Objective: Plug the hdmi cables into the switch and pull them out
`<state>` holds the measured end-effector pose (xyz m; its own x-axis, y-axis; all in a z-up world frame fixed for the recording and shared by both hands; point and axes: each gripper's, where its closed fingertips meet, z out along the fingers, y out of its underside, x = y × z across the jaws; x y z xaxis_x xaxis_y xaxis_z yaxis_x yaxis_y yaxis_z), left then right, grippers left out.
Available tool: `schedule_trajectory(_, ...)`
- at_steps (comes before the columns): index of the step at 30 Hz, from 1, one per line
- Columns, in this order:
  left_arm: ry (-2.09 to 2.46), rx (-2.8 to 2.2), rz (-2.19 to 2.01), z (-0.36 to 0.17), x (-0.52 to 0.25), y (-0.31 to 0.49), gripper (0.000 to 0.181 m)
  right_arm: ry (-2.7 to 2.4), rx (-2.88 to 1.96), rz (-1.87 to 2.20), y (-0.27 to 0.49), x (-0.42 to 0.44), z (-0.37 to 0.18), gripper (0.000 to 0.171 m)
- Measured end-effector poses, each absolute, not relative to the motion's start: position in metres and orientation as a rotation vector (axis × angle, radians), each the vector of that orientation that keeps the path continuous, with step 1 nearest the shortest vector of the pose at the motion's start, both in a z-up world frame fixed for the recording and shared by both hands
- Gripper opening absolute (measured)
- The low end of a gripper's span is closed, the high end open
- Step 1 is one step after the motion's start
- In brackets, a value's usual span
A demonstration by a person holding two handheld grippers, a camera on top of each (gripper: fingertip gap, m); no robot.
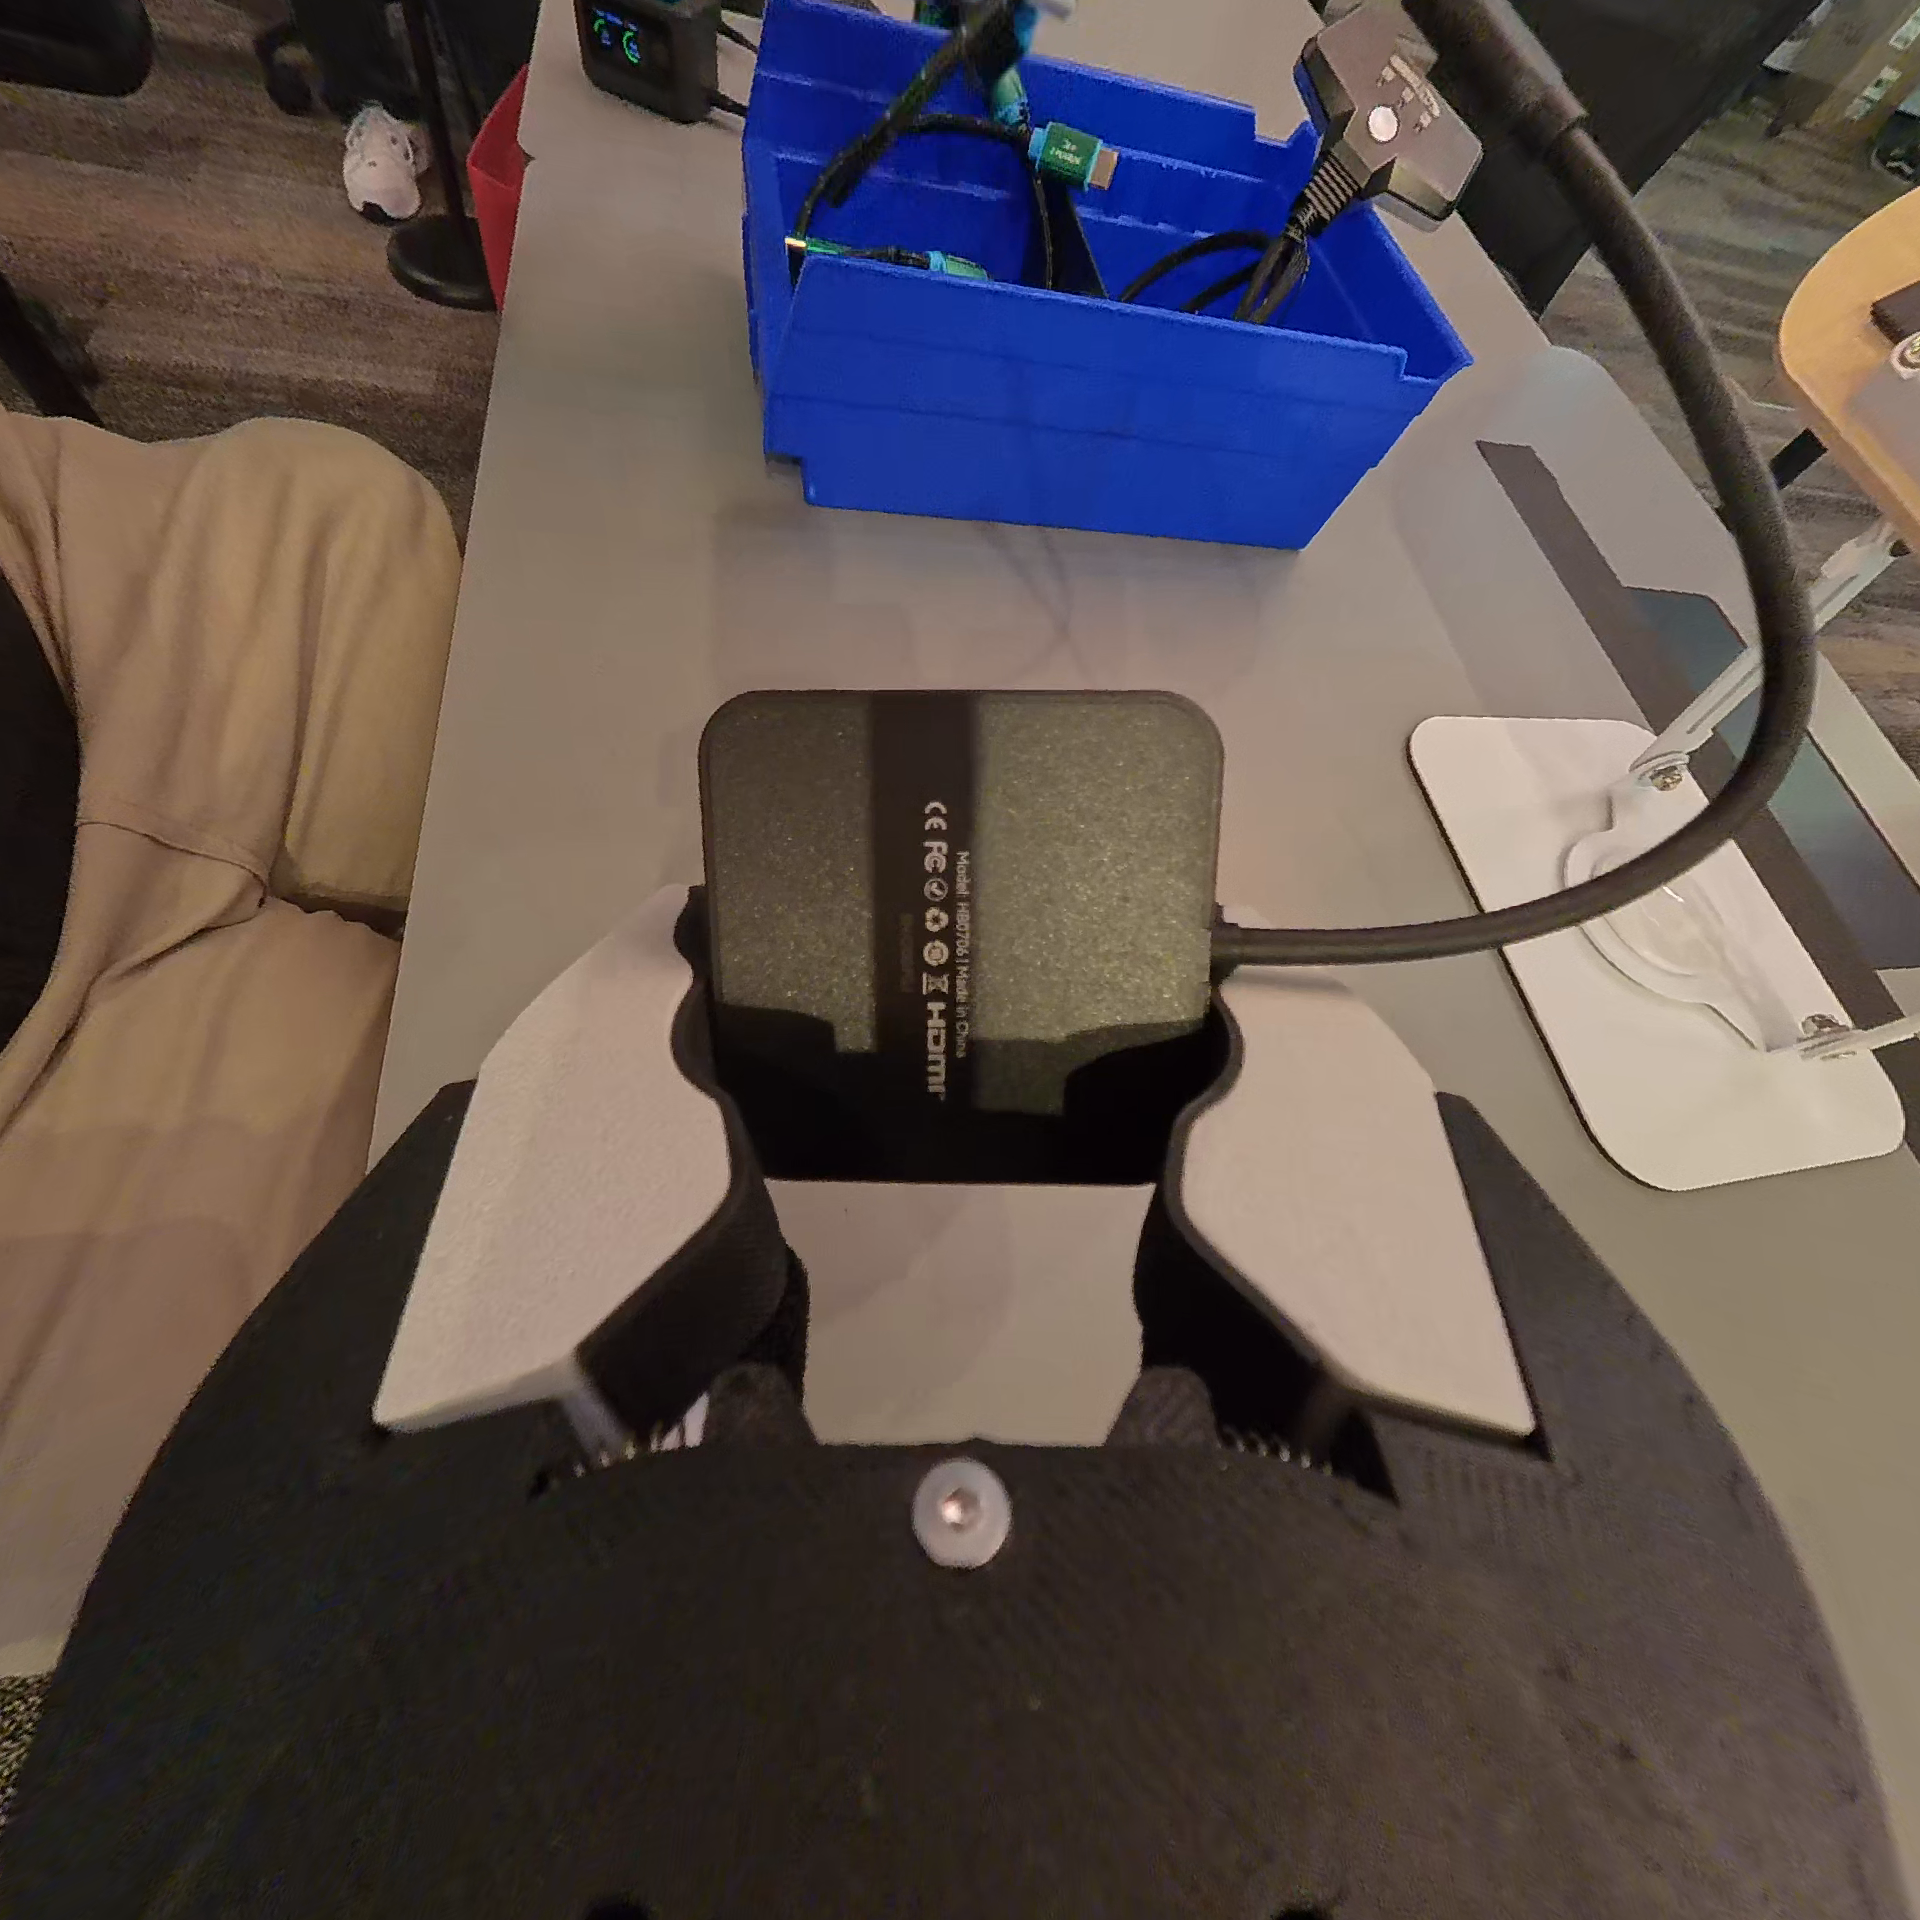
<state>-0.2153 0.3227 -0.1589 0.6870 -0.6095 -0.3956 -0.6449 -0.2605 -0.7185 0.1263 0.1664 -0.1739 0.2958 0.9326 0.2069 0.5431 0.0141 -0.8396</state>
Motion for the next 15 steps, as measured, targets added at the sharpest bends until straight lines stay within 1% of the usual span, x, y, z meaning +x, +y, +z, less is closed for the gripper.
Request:
schedule_trajectory(1, 0.976, -1.929, 0.043, -0.151, -0.214, 0.321, 0.011, -1.365, -1.651, 0.533, 0.166, 0.127, -0.174, 0.086)
schedule_trajectory(5, 0.949, -1.821, -0.153, -0.111, -0.193, 0.307, 0.01, -1.359, -1.65, 0.528, 0.167, 0.128, -0.171, 0.086)
schedule_trajectory(9, 0.921, -1.685, -0.433, -0.071, -0.154, 0.288, 0.01, -1.356, -1.649, 0.519, 0.166, 0.129, -0.169, 0.086)
schedule_trajectory(15, 0.933, -1.52, -0.802, -0.045, -0.07, 0.26, 0.01, -1.332, -1.657, 0.502, 0.163, 0.137, -0.164, 0.086)
